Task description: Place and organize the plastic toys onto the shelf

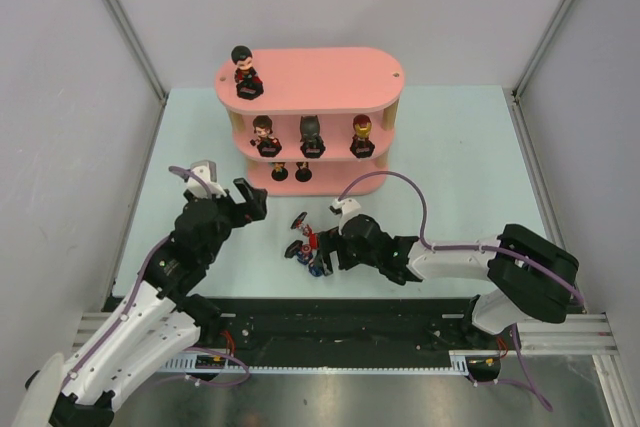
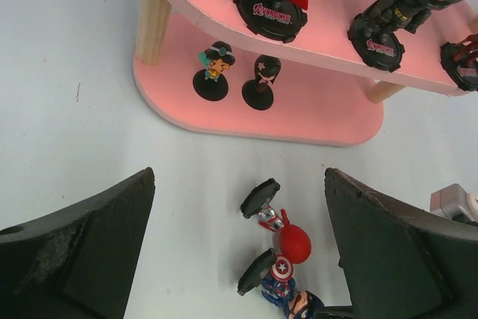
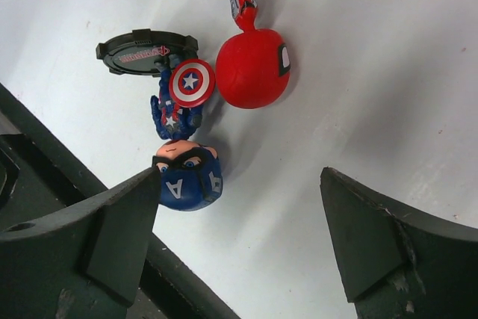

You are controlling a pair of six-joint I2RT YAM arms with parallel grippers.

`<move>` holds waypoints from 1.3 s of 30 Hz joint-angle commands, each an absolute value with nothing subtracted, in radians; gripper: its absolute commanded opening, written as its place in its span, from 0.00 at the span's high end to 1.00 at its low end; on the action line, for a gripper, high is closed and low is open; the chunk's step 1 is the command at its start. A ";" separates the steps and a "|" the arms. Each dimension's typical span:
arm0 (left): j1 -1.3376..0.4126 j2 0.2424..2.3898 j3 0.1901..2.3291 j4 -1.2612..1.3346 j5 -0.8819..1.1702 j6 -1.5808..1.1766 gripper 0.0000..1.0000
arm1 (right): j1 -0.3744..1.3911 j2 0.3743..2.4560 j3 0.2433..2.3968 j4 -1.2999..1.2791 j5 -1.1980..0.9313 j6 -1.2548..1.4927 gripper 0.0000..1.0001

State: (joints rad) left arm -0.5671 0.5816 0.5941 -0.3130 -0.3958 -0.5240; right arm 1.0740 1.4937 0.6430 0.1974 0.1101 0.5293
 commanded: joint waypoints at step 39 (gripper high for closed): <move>-0.569 0.653 0.591 -0.235 -0.302 -0.523 0.00 | 1.080 1.617 0.666 0.374 -0.092 0.488 0.73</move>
